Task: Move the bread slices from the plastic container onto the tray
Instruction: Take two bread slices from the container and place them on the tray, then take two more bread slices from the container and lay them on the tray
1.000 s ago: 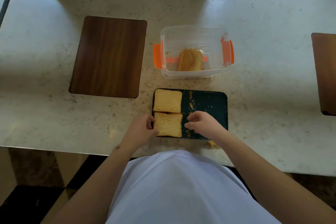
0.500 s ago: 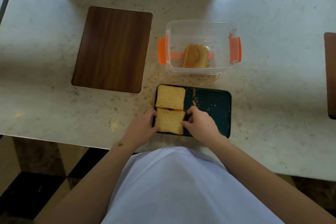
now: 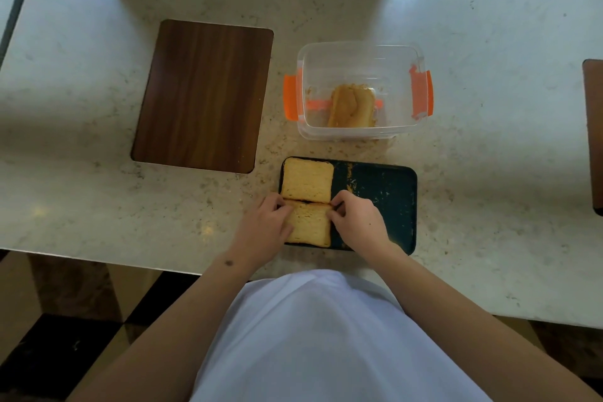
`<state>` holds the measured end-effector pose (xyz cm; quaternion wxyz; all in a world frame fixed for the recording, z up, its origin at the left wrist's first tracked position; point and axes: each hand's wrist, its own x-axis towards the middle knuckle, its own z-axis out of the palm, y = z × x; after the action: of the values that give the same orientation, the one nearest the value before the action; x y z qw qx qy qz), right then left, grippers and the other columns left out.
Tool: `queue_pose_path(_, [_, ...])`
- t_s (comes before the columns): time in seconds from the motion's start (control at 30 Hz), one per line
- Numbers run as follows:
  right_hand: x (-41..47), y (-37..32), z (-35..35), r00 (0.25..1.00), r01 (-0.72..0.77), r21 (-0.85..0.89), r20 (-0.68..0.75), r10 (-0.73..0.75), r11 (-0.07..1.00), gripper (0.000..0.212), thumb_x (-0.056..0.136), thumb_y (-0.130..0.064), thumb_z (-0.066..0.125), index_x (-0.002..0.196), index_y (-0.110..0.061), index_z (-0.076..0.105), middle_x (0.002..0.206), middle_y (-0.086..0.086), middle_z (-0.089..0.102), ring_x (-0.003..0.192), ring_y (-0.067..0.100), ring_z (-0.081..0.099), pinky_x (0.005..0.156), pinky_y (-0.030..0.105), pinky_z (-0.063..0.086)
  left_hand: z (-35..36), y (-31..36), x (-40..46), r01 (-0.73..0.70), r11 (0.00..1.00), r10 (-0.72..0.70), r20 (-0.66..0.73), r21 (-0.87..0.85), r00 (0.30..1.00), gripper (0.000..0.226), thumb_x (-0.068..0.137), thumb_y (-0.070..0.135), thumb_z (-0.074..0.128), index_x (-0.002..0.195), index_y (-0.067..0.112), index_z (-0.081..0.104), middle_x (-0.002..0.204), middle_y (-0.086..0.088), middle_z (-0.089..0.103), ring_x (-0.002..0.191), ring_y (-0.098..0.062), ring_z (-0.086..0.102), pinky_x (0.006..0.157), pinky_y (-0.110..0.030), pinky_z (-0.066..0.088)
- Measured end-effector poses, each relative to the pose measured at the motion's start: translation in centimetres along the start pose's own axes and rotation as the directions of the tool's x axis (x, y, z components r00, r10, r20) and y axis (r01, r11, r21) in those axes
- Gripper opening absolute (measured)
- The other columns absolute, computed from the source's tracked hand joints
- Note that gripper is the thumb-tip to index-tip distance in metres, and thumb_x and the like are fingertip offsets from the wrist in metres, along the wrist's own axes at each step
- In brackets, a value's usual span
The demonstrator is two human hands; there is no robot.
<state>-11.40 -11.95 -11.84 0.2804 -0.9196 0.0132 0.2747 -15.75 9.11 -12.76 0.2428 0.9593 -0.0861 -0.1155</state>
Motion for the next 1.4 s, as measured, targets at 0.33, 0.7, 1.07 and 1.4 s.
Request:
queue_pose_path(0.33, [4.5,-5.5,-14.1,0.907,0.269,0.297,-0.397,-0.137,0.916,0.021,0.097,-0.020,0.061,0.117,-0.014,0.062,0.096,-0.014,0.065,0.080,-0.008,0.063,0.067,0.003,0.048,-10.6,11.5,10.1,-0.054,0.901,-0.113,-0.353,-0.430,0.929,0.030,0.095,0.024,0.053,0.121,0.014,0.064,0.112,0.005,0.065,0.097,-0.007,0.062,0.085,-0.020,0.051])
queue_pose_path(0.7, [16.2,-5.1,-15.4,0.931,-0.348,0.349,0.019,0.364,0.870,0.040,0.096,-0.010,0.053,0.135,-0.001,0.046,0.108,0.015,0.053,0.095,0.028,0.054,0.085,0.039,0.055,-8.5,11.8,24.7,0.645,0.536,-0.558,0.345,-0.544,0.755,0.021,0.094,0.010,0.043,0.079,0.010,0.058,0.077,-0.006,0.056,0.073,-0.022,0.053,0.053,-0.030,0.037])
queue_pose_path(1.07, [17.9,-2.7,-13.9,0.911,-0.407,0.398,0.114,0.396,0.822,0.026,0.090,-0.020,0.055,0.111,-0.012,0.044,0.094,0.008,0.059,0.080,0.022,0.059,0.092,0.048,0.058,-6.3,10.0,26.7,0.761,0.270,-0.678,0.445,-0.590,0.585,0.059,0.101,0.040,0.022,0.143,0.005,0.045,0.141,-0.018,0.052,0.124,-0.036,0.050,0.108,-0.049,0.039])
queue_pose_path(1.4, [16.3,-4.7,-15.8,0.978,-0.163,0.336,-0.068,0.196,0.928,0.014,0.091,-0.019,0.055,0.103,-0.012,0.058,0.102,0.011,0.068,0.091,0.026,0.065,0.083,0.045,0.060,-6.9,10.8,25.8,0.623,0.442,-0.610,0.293,-0.646,0.736,0.045,0.081,0.033,0.047,0.115,0.009,0.063,0.106,-0.013,0.069,0.096,-0.032,0.065,0.091,-0.048,0.054])
